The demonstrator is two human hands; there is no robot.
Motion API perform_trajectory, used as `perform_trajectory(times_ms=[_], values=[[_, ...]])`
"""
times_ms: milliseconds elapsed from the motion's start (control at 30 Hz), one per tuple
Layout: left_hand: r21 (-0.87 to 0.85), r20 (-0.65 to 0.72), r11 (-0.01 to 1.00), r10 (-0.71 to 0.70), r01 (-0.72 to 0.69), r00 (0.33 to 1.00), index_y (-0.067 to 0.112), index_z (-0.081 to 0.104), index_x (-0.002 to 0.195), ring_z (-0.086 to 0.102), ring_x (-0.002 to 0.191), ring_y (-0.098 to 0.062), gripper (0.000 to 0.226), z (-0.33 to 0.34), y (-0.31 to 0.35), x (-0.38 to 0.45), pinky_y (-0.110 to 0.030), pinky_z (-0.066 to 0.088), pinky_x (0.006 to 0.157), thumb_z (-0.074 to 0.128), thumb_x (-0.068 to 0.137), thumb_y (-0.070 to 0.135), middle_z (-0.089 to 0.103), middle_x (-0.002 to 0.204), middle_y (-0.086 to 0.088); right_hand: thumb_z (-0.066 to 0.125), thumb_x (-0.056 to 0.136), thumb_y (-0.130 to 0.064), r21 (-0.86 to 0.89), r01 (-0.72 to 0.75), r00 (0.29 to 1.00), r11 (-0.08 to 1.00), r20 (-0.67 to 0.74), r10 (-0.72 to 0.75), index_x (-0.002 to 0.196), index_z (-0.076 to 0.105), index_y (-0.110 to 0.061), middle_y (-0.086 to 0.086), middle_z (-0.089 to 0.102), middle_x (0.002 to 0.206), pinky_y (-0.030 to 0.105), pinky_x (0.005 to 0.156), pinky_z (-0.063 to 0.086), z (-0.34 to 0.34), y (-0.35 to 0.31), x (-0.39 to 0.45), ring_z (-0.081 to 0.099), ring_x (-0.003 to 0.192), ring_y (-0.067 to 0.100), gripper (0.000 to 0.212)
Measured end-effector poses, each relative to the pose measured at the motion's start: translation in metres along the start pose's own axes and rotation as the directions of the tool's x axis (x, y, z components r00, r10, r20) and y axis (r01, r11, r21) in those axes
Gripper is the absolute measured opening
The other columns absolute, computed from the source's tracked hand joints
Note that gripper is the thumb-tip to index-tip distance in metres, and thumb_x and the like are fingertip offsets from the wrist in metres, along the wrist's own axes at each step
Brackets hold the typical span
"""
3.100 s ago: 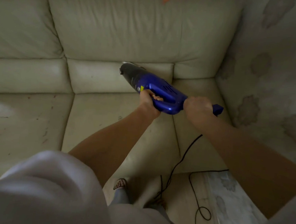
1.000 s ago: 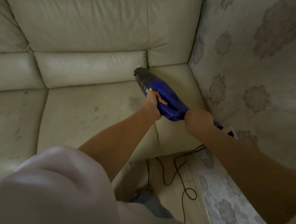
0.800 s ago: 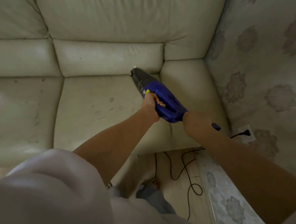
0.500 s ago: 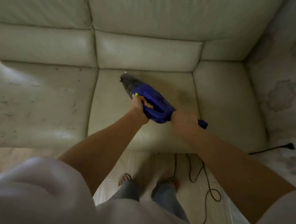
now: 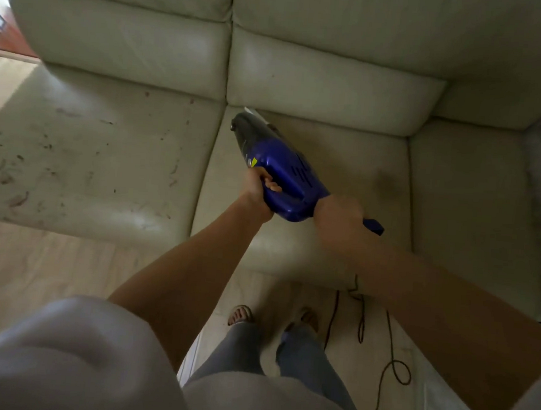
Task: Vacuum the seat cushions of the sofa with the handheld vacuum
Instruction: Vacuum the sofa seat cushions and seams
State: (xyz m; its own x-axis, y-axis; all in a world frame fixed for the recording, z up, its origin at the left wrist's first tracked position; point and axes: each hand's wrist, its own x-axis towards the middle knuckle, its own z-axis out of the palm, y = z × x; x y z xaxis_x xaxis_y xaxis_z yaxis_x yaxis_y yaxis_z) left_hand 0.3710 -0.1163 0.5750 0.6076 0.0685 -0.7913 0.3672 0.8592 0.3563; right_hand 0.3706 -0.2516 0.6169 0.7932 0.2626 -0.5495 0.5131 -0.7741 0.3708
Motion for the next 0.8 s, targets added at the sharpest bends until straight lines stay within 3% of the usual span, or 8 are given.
perform_trajectory(times_ms=[167,333,600,733,800], values=[[-0.066,-0.072,0.997,0.044,-0.049,0.996,0.017,0.025,0.056,0.027,0.026,-0.008,0.031,0.020,-0.011,0.000,-0.013,0.028,0.032,0.031,0.083,0.002,0.028,0.033,0.005,0.047,0.093,-0.002,0.028,0.024,1.000,0.999,-0.018,-0.024,0.106,0.062,-0.011,0.005,0.066,0.104,0.029,0.077,0.055,0.001,0.025,0.007,0.067,0.093,0.021,0.022],[-0.102,-0.130,0.993,0.041,-0.054,0.991,0.018,0.026,0.057,0.028,0.027,-0.009,0.030,0.030,-0.015,0.013,-0.015,0.029,0.037,0.032,0.083,0.005,0.028,0.034,0.005,0.049,0.088,0.000,-0.063,0.058,0.997,0.996,-0.045,-0.061,0.099,0.064,-0.010,0.006,0.067,0.096,0.035,0.076,0.057,-0.008,0.040,0.029,0.069,0.084,0.024,0.020],[-0.046,-0.168,0.999,0.019,-0.027,0.986,0.016,0.027,0.056,0.030,0.027,-0.010,0.027,0.054,-0.027,0.028,-0.012,0.033,0.036,0.031,0.079,0.004,0.030,0.035,0.004,0.052,0.086,0.002,-0.070,0.072,0.997,0.995,-0.037,-0.074,0.099,0.063,-0.008,0.007,0.066,0.095,0.034,0.074,0.058,0.013,0.066,0.047,0.069,0.082,0.024,0.020],[0.018,-0.177,1.000,0.026,-0.023,0.984,0.017,0.025,0.056,0.030,0.025,-0.011,0.017,0.079,-0.039,0.030,-0.010,0.032,0.036,0.035,0.060,0.003,0.029,0.034,0.003,0.053,0.085,0.001,-0.048,0.046,0.999,0.998,-0.024,-0.047,0.098,0.064,-0.008,0.006,0.067,0.093,0.033,0.074,0.058,0.022,0.090,0.048,0.070,0.079,0.024,0.020],[0.042,-0.191,0.999,0.014,-0.007,0.982,0.017,0.027,0.056,0.031,0.025,-0.011,0.019,0.088,-0.047,0.031,-0.009,0.032,0.036,0.036,0.065,0.003,0.029,0.033,0.004,0.056,0.084,0.001,-0.055,0.039,0.999,0.998,-0.028,-0.040,0.098,0.064,-0.008,0.006,0.068,0.093,0.033,0.073,0.058,0.026,0.101,0.048,0.070,0.079,0.023,0.018]])
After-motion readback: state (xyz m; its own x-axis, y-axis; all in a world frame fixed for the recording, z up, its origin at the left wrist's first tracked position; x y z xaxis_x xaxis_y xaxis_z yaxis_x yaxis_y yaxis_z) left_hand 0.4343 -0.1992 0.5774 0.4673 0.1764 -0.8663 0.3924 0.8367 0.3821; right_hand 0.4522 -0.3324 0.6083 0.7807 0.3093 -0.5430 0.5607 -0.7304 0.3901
